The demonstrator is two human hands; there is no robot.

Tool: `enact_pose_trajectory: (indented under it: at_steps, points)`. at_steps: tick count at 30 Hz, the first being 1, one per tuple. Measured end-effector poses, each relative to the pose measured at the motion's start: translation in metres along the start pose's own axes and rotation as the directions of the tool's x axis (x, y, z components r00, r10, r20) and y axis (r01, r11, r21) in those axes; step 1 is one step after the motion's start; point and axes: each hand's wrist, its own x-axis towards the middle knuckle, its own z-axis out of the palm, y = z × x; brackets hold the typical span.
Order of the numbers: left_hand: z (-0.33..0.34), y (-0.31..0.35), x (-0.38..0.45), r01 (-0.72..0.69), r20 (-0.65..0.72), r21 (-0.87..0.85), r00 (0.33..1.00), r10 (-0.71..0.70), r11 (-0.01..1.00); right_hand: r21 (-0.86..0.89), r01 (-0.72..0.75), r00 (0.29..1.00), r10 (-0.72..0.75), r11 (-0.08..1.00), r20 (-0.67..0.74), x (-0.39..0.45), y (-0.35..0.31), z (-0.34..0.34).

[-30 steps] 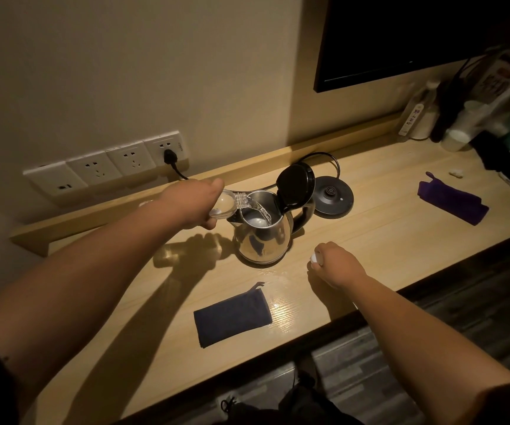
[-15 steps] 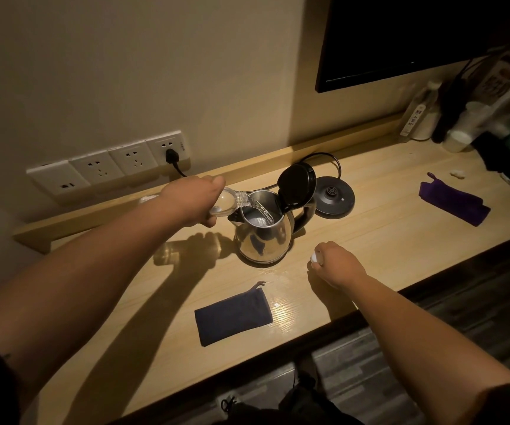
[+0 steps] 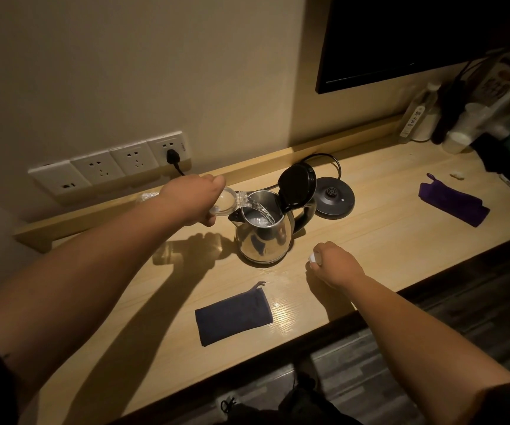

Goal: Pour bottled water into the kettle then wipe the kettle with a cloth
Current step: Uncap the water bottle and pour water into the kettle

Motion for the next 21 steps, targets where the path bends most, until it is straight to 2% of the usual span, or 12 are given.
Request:
enact_pose_trajectory:
  at_steps: [21]
  points:
    - [-0.0004, -0.0042, 0.0013, -0.01, -0.016, 0.002, 1.0, 0.01, 1.0, 0.008, 0.004, 1.0, -0.004, 1.0, 0.011, 0.0005, -0.0005, -0.0007]
